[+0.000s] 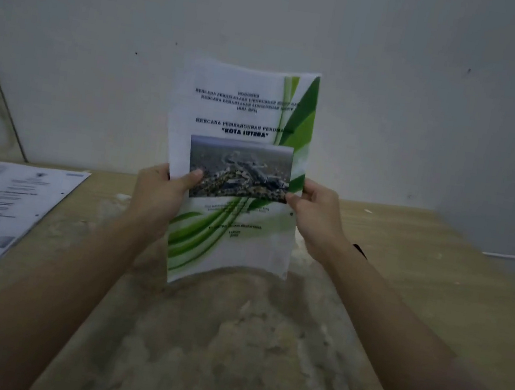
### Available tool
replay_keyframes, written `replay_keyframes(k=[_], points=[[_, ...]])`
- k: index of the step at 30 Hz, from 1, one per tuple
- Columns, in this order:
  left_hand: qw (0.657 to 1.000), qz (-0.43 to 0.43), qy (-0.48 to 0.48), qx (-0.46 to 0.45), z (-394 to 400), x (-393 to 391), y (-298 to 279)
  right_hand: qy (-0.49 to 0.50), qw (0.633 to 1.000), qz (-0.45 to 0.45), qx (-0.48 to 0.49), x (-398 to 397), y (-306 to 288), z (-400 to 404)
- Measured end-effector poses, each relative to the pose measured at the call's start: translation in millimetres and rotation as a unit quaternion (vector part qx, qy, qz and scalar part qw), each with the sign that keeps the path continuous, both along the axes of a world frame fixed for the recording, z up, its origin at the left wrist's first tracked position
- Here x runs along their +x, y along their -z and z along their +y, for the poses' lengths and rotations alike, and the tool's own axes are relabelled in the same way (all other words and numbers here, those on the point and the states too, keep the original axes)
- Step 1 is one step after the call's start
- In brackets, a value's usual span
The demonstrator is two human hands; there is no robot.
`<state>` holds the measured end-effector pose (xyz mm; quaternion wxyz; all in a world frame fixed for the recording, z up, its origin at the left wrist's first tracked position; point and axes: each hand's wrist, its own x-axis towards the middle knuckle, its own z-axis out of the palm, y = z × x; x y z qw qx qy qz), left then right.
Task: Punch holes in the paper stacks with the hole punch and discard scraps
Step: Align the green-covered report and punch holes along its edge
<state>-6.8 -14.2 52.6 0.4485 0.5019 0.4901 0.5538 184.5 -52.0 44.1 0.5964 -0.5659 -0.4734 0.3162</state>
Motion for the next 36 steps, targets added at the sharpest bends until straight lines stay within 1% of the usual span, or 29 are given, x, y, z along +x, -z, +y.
replay_keyframes(k=[2, 4, 8, 10, 13, 19, 24, 28, 31, 33, 36], points=[[0.999, -0.010, -0.003, 0.031, 0, 2, -10, 0.031, 0.999, -0.010, 0.034, -2, -3, 0], [0.999, -0.004, 0.008, 0.044, -1, 2, -7, 0.046, 0.998, -0.003, 0.039, -2, 5, -1], [0.999, 0.016, 0.030, 0.007, -3, -3, 13, 0.037, 0.999, 0.001, 0.010, -2, 28, -5], [1.000, 0.006, 0.031, 0.003, 2, -7, 14, 0.030, 0.999, 0.016, 0.014, -3, 24, -4], [1.000, 0.001, 0.030, 0.004, 8, -9, 11, 0.022, 0.999, 0.012, 0.022, -3, 16, -3], [0.999, 0.000, 0.039, -0.022, 13, -7, 16, 0.004, 1.000, 0.018, -0.006, 0, 20, 0], [0.998, 0.018, 0.058, -0.034, 19, -13, 15, -0.031, 0.999, 0.026, -0.033, 11, 18, 4], [0.996, 0.006, 0.075, -0.048, 19, -17, 17, -0.065, 0.992, 0.092, -0.057, 18, 16, 3], [0.995, -0.009, 0.088, -0.053, 19, -18, 17, -0.087, 0.985, 0.124, -0.078, 20, 17, 3], [0.993, -0.022, 0.091, -0.069, 18, -22, 16, -0.114, 0.981, 0.123, -0.093, 20, 18, 2], [0.991, -0.016, 0.092, -0.092, 20, -36, 14, -0.151, 0.974, 0.088, -0.141, 16, 15, -1]])
